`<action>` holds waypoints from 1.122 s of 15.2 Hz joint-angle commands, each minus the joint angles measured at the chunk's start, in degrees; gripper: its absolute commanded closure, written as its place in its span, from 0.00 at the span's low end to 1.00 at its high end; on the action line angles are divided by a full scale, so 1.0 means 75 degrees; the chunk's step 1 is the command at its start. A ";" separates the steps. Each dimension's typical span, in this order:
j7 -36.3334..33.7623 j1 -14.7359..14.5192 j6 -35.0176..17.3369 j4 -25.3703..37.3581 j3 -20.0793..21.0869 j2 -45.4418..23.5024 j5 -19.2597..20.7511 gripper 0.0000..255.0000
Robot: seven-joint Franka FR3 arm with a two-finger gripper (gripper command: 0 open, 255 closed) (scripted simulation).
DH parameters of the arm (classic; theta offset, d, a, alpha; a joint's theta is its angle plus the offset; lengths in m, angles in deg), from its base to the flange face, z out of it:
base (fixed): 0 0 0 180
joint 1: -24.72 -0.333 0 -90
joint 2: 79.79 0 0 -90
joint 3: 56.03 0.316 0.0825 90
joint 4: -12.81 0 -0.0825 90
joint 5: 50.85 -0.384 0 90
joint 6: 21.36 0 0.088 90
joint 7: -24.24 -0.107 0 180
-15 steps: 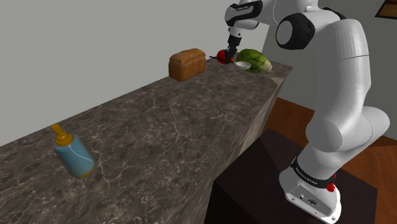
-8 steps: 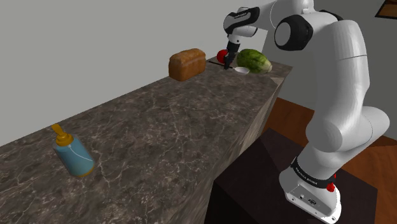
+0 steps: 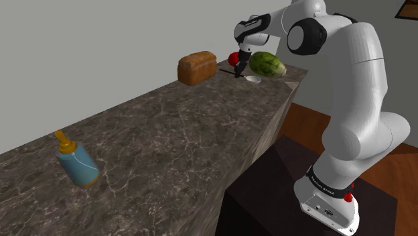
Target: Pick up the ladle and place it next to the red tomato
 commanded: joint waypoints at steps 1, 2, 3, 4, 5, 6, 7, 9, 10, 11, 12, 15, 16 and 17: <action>0.0009 0.0000 -0.0034 -0.0034 0.0001 0.0003 -0.0003 1.00; 0.0009 0.0000 -0.0034 -0.0034 0.0001 0.0003 -0.0003 1.00; 0.0009 0.0000 -0.0034 -0.0034 0.0001 0.0003 -0.0003 1.00; 0.0009 0.0000 -0.0034 -0.0034 0.0001 0.0003 -0.0004 1.00; 0.0009 0.0000 -0.0034 -0.0034 0.0001 0.0003 -0.0004 1.00; 0.0009 0.0000 -0.0034 -0.0034 0.0001 0.0003 -0.0004 1.00; 0.0009 0.0000 -0.0034 -0.0034 0.0001 0.0003 -0.0004 0.00; 0.0009 0.0000 -0.0034 -0.0034 0.0001 0.0003 -0.0003 0.00; 0.0009 0.0000 -0.0034 -0.0034 0.0001 0.0003 -0.0003 0.00; 0.0009 0.0000 -0.0034 -0.0034 0.0001 0.0003 -0.0003 0.00; 0.0009 0.0000 -0.0034 -0.0034 0.0001 0.0003 -0.0003 0.00; -0.0037 0.0056 0.0570 0.0318 -0.0041 0.0254 0.0053 0.00; -0.0049 0.0073 0.0738 0.0435 -0.0050 0.0305 0.0066 0.00; -0.0050 0.0073 0.0738 0.0435 -0.0050 0.0305 0.0066 0.00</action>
